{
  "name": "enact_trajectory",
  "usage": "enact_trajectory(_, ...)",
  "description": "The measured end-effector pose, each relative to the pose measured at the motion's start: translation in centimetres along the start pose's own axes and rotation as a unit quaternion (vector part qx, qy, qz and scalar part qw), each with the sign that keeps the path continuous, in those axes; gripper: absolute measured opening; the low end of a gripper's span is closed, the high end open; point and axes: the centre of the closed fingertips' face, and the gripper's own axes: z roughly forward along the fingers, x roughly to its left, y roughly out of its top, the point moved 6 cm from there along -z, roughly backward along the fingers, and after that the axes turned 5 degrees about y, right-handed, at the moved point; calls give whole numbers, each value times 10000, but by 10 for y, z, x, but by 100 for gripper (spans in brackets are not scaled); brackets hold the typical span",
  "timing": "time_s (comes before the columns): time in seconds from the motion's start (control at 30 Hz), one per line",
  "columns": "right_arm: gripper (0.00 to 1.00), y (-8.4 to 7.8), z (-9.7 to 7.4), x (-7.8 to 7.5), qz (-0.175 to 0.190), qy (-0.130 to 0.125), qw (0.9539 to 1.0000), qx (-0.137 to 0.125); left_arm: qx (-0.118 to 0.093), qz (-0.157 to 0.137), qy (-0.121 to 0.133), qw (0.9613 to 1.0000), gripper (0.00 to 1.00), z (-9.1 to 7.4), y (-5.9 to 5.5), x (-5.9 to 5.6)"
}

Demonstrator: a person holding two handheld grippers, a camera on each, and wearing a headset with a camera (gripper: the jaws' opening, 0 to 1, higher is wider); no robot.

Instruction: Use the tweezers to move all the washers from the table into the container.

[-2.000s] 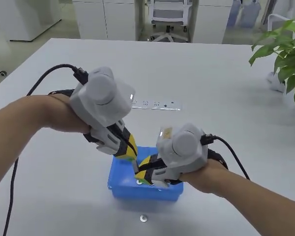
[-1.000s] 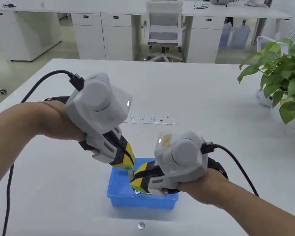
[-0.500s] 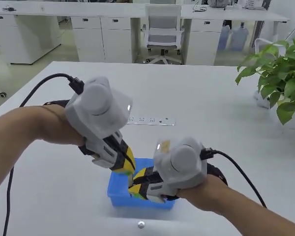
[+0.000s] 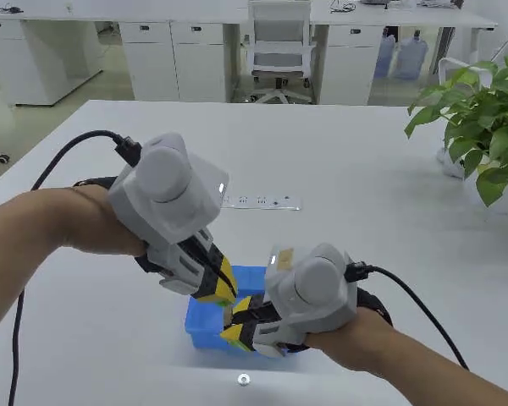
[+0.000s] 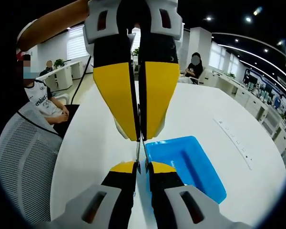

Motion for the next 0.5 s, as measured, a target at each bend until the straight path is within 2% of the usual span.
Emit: enact_trajectory(0.5, 11, -18, 4, 8, 13, -12, 10000, 95, -6, -40, -176, 9998, 5, 16, -5, -10)
